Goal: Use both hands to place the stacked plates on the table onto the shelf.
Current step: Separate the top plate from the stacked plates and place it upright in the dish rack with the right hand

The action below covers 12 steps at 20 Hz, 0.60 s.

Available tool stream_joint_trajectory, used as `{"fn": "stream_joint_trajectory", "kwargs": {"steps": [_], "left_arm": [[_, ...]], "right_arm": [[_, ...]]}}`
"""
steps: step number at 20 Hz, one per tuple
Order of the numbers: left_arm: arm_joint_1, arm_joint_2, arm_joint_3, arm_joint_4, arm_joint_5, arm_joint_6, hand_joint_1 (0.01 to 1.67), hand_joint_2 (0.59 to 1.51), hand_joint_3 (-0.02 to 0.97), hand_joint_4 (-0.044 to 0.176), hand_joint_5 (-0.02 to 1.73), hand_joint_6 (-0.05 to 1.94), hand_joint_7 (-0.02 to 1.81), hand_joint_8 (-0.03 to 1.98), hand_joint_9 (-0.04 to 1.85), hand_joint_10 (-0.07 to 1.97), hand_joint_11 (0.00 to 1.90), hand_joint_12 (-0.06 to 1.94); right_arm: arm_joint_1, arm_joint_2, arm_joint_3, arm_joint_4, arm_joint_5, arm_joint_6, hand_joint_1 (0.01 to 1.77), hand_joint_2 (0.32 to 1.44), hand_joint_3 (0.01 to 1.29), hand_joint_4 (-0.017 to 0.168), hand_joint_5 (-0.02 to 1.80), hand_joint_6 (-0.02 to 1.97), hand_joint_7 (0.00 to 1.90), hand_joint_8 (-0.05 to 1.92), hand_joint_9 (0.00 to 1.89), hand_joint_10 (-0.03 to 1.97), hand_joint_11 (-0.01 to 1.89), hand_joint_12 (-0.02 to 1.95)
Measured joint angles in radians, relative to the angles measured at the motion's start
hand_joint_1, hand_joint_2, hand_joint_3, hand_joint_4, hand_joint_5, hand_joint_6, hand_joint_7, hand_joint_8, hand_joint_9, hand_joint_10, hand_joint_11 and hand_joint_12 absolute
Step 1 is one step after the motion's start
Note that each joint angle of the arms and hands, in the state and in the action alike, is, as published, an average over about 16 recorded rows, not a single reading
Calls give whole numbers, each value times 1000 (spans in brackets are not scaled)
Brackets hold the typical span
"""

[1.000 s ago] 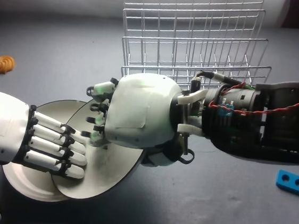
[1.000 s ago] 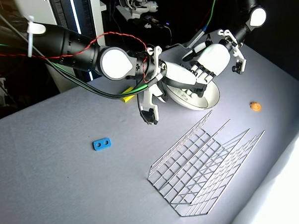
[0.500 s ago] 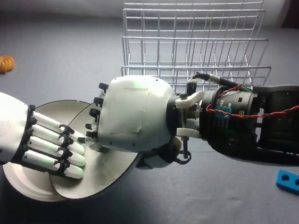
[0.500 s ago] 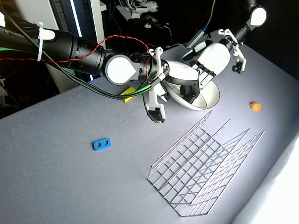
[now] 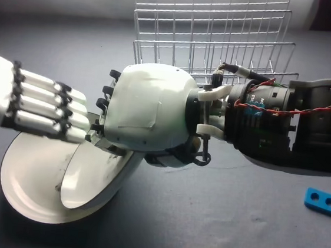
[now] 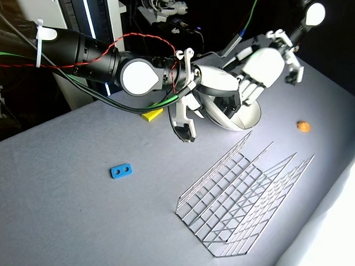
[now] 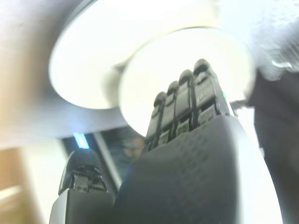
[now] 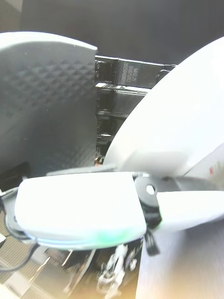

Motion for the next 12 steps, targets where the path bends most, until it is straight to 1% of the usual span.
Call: {"fn": "stream_joint_trajectory", "kwargs": {"steps": [4, 7, 12], "left_arm": [[-63, 47, 16, -3, -14, -39, 15, 1167, 15, -1, 16, 16, 23, -8, 20, 5, 12, 9], [-102, 79, 33, -3, -23, -70, 15, 1166, 15, -1, 19, 17, 25, -8, 21, 5, 12, 9], [-149, 112, 74, 13, -33, -111, 15, 1163, 15, 2, 22, 17, 28, -8, 21, 5, 12, 9]], "right_arm": [[30, 16, -21, 33, -1, 1, 1292, 963, 15, 0, 847, 959, 985, 766, 1026, 1082, 824, 1100], [50, 31, -40, 54, -3, 1, 1313, 967, 15, 1, 869, 992, 1002, 780, 1024, 1084, 819, 1100], [91, 65, -81, 88, -4, 2, 1328, 973, 15, 0, 896, 1010, 1021, 776, 1015, 1083, 809, 1101]]}}
